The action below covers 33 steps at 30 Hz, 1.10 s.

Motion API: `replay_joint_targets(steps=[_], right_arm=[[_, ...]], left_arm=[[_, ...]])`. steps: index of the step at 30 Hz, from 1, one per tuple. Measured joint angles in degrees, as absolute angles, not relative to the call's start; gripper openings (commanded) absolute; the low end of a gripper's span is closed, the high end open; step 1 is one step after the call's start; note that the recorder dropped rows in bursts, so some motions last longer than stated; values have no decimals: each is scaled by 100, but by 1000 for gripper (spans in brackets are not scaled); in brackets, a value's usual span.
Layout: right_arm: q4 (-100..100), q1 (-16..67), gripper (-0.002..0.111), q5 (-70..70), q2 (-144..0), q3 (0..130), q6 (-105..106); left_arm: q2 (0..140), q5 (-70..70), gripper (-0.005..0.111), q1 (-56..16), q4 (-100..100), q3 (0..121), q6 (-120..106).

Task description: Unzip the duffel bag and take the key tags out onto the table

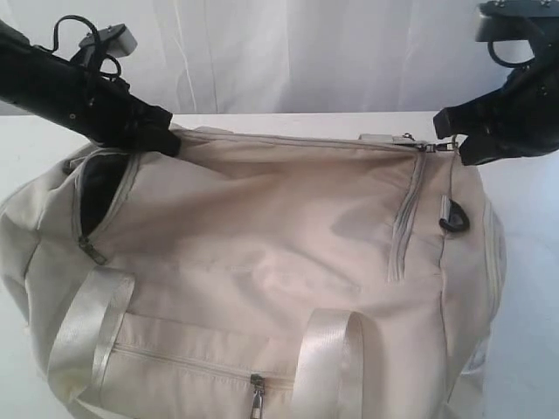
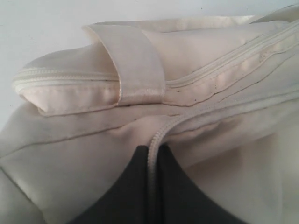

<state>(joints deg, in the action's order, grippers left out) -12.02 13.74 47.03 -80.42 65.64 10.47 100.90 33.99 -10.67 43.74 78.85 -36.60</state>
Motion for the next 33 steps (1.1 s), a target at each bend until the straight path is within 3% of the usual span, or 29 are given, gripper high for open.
replay_joint_targets(steps=[20, 25, 30, 33], right_arm=[[-2144, 1361, 0, 4434, -7973, 6564, 1470], [-2167, 1361, 0, 4434, -7973, 6564, 1470], [-2201, 1361, 0, 4434, -7973, 6564, 1470], [-2212, 1361, 0, 4434, -7973, 6564, 1480]], left_arm=[[9035, 3504, 1, -1000, 3970, 7831, -3651], [9005, 3673, 19, -1000, 3898, 7831, -3651], [8906, 3696, 48, -950, 3885, 7844, -3647], [8885, 3699, 54, -950, 3943, 7844, -3636]])
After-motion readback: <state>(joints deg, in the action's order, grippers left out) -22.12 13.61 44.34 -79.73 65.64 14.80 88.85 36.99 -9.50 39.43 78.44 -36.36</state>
